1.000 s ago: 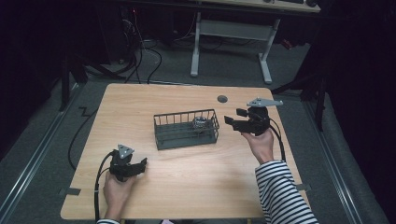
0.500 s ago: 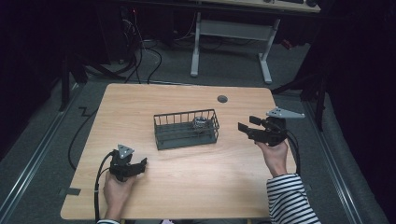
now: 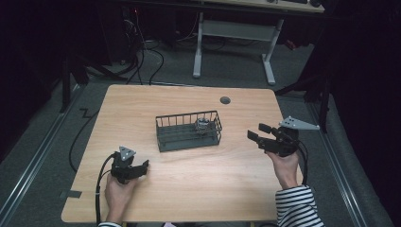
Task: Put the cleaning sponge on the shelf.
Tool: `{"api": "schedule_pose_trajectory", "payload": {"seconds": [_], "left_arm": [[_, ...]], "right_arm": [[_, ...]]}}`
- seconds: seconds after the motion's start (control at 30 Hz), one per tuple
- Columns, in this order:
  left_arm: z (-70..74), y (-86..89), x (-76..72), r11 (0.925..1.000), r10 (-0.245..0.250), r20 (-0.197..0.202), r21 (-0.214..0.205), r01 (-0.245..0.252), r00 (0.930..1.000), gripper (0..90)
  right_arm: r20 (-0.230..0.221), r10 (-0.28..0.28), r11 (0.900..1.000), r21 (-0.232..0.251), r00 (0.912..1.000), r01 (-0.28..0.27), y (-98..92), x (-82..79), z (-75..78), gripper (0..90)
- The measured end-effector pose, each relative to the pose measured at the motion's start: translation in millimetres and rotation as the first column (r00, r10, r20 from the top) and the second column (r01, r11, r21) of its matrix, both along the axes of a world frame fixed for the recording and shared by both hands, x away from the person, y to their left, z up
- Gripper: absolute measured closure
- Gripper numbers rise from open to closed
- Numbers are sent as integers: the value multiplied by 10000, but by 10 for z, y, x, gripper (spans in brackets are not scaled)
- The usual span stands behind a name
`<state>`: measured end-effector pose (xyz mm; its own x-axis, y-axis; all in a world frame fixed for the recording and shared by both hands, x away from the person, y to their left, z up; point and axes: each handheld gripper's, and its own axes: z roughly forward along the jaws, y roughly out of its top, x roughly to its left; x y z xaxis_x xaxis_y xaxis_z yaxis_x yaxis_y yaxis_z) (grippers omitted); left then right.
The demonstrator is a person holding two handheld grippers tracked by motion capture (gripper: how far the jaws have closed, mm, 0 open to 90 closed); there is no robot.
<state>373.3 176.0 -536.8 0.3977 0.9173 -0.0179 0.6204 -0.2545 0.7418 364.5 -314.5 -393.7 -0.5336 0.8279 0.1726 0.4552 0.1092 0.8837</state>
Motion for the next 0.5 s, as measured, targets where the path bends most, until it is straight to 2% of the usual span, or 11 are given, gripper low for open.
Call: {"api": "schedule_pose_trajectory", "payload": {"seconds": [0.17,0.5], "left_arm": [[0,0,0,10000,1,0,1,-1,10000,265],[0,0,0,10000,-3,-5,-5,3,10000,265]], "right_arm": [[114,-43,10000,56,9999,42,-29,-108,-45,354],[59,-122,9990,428,9999,120,-110,-265,-216,355]]}}
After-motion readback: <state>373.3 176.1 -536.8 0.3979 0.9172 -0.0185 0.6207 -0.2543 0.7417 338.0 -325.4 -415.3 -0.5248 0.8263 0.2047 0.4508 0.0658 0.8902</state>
